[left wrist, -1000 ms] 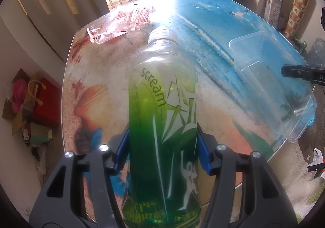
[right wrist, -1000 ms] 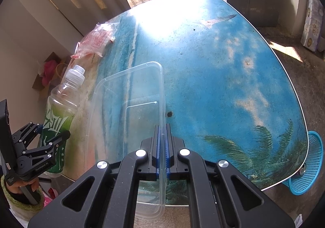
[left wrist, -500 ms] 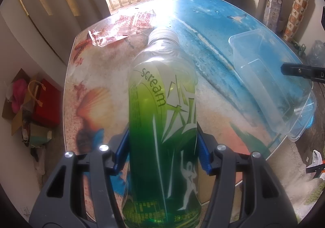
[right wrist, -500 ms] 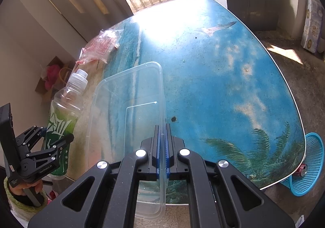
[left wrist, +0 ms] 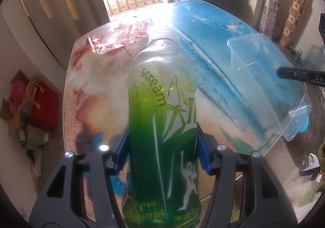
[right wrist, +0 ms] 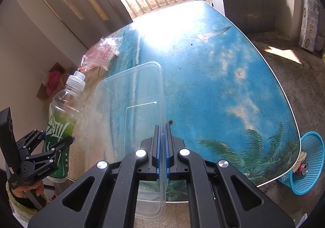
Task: Collect trash
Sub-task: 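Carry the bottle in the left tool while the right tool carries the container toward the wastebasket, then open the left tool over the blue wastebasket while the right tool releases the container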
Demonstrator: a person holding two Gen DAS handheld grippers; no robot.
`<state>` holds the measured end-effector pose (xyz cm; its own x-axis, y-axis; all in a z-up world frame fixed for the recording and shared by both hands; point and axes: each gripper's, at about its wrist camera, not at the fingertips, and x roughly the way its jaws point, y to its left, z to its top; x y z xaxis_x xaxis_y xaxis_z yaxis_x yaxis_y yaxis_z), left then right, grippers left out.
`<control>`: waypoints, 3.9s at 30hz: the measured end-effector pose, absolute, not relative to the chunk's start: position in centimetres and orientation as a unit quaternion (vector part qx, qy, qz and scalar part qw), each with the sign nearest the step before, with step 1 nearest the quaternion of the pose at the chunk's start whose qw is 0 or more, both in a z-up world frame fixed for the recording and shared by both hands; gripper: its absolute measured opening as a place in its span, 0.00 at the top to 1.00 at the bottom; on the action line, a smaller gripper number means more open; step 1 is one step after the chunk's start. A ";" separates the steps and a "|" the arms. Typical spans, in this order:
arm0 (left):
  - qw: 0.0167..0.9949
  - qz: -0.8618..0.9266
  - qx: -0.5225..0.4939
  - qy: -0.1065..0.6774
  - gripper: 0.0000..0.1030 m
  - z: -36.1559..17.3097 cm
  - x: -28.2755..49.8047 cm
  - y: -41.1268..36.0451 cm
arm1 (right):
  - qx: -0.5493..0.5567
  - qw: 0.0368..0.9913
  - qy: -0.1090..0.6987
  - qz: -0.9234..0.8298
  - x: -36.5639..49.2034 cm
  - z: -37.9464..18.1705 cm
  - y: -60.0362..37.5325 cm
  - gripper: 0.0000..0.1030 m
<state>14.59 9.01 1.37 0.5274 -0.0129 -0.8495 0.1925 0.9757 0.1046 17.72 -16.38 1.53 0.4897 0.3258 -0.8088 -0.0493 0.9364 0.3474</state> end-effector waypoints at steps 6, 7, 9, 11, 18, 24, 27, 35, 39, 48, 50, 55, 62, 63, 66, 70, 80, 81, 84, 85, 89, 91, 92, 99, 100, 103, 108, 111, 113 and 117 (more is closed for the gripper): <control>0.874 -0.067 0.088 0.473 0.47 2.3 14.2 8.5 | 0.148 0.856 0.483 0.108 17.2 2.1 -17.2 0.96; 0.875 -0.069 0.088 0.471 0.47 2.4 14.1 8.4 | 0.150 0.857 0.481 0.107 17.0 2.3 -17.4 0.96; 0.877 -0.072 0.088 0.467 0.47 2.8 14.0 8.2 | 0.153 0.859 0.477 0.107 16.8 2.5 -17.8 0.96; 0.878 -0.075 0.088 0.464 0.47 3.1 13.8 7.8 | 0.157 0.860 0.474 0.105 16.5 2.7 -18.1 0.96; 0.882 -0.084 0.090 0.455 0.47 3.8 13.3 6.5 | 0.170 0.865 0.462 0.098 15.4 3.1 -19.8 0.96; 0.886 -0.097 0.095 0.443 0.47 4.8 12.9 5.1 | 0.186 0.870 0.449 0.088 13.9 3.4 -21.7 0.96; 0.889 -0.104 0.097 0.436 0.47 5.3 12.6 4.2 | 0.192 0.873 0.441 0.080 13.0 3.7 -22.7 0.96; 0.895 -0.137 0.112 0.409 0.47 6.5 11.7 0.7 | 0.209 0.881 0.422 0.041 9.0 4.0 -27.0 0.96; 0.895 -0.160 0.118 0.399 0.47 6.6 11.0 -1.7 | 0.229 0.883 0.409 0.013 6.0 3.8 -29.8 0.96; 0.883 -0.217 0.136 0.393 0.47 5.9 9.4 -8.2 | 0.269 0.876 0.396 -0.054 -0.1 3.0 -37.3 0.96; 0.879 -0.230 0.140 0.394 0.47 5.7 9.3 -9.7 | 0.275 0.876 0.389 -0.068 -1.1 3.0 -38.8 0.96; 0.867 -0.267 0.158 0.389 0.47 5.5 8.7 -14.2 | 0.295 0.874 0.374 -0.099 -3.5 2.7 -42.2 0.96; 0.846 -0.322 0.172 0.389 0.47 5.5 8.3 -20.2 | 0.323 0.865 0.359 -0.137 -6.4 1.5 -46.1 0.96; 0.842 -0.331 0.172 0.390 0.47 5.5 8.2 -21.0 | 0.327 0.863 0.357 -0.143 -6.8 1.3 -46.6 0.96; 0.827 -0.358 0.173 0.397 0.47 5.1 8.0 -23.4 | 0.337 0.858 0.353 -0.159 -8.0 0.7 -48.0 0.96; 0.803 -0.394 0.169 0.414 0.47 4.3 7.8 -26.5 | 0.348 0.850 0.351 -0.181 -9.4 -0.3 -49.7 0.96; 0.717 -0.465 0.117 0.507 0.47 -0.4 10.3 -34.3 | 0.383 0.816 0.358 -0.244 -11.7 -4.5 -54.2 0.96; 0.707 -0.468 0.115 0.517 0.47 -1.1 10.4 -35.2 | 0.389 0.812 0.358 -0.248 -11.8 -5.0 -54.7 0.96; 0.682 -0.477 0.107 0.543 0.47 -3.4 11.1 -37.9 | 0.404 0.798 0.363 -0.261 -12.0 -6.8 -55.9 0.96; 0.676 -0.477 0.107 0.551 0.47 -4.2 11.4 -38.8 | 0.409 0.793 0.365 -0.265 -12.0 -7.4 -56.3 0.96; 0.662 -0.471 0.116 0.572 0.47 -7.1 12.0 -42.3 | 0.423 0.774 0.378 -0.281 -11.6 -10.0 -58.0 0.96; 0.656 -0.469 0.116 0.580 0.47 -8.3 12.5 -43.9 | 0.430 0.765 0.383 -0.288 -11.2 -11.2 -58.9 0.96; 0.655 -0.467 0.116 0.583 0.47 -8.9 12.8 -44.7 | 0.433 0.760 0.386 -0.292 -10.9 -11.9 -59.5 0.96; 0.698 -0.457 0.093 0.544 0.24 -10.0 15.7 -48.3 | 0.441 0.734 0.398 -0.330 -6.7 -17.1 -63.8 0.93; 0.695 -0.459 0.093 0.545 0.24 -10.0 15.8 -48.5 | 0.441 0.731 0.405 -0.329 -6.0 -18.1 -64.2 0.88; 0.696 -0.462 0.081 0.543 0.24 -9.6 15.8 -47.3 | 0.426 0.725 0.423 -0.339 -4.2 -21.0 -64.8 0.68; 0.712 -0.457 0.081 0.527 0.24 -8.5 15.5 -44.4 | 0.420 0.713 0.446 -0.343 -3.6 -23.7 -64.2 0.68; 0.719 -0.457 0.076 0.519 0.24 -7.8 15.3 -43.2 | 0.420 0.711 0.449 -0.341 -4.0 -24.1 -63.7 0.68; 0.722 -0.457 0.076 0.514 0.24 -7.3 15.0 -42.8 | 0.420 0.710 0.451 -0.342 -4.3 -24.3 -63.4 0.68; 0.726 -0.458 0.073 0.508 0.24 -6.4 14.5 -42.1 | 0.429 0.709 0.440 -0.345 -5.6 -23.7 -63.3 0.68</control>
<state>14.53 -42.09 -6.37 0.0636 -0.5913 -0.8039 0.7390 0.5693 -0.3603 -5.64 -63.28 -23.71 0.3742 -0.1127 -0.9205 0.8673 0.3939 0.3043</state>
